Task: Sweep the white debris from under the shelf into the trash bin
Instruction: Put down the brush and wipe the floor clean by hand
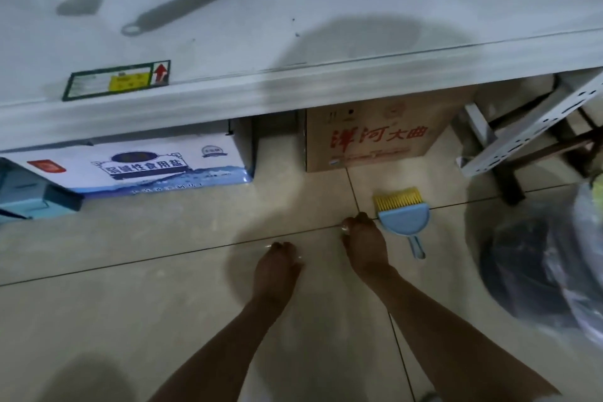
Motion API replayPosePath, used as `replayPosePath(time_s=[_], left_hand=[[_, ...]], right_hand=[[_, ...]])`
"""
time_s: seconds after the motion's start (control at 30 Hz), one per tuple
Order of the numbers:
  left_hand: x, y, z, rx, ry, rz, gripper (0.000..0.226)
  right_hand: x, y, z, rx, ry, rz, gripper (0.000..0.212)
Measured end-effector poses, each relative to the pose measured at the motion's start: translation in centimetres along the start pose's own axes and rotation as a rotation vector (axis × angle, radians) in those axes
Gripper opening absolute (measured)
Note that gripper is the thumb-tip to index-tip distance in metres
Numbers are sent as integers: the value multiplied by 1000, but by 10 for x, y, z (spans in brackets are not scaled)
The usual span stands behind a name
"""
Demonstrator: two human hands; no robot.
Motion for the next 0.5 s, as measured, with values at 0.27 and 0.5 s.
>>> replayPosePath(time_s=[0.27, 0.5], left_hand=[[-3, -14, -3, 73, -22, -201, 12], [-11, -22, -4, -121, -102, -191, 7]], right_hand=[[-9, -12, 1, 152, 34, -40, 22], [-8, -18, -4, 168, 147, -67, 28]])
Point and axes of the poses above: each hand's wrist, its own x-axis away from the middle knuckle, its own y-axis out of the back of the hand, z = x × y, the point moved 4 cm from there along -x, towards the middle knuckle, and after that the axes turned 11 degrees about x, right-handed, at the moved point
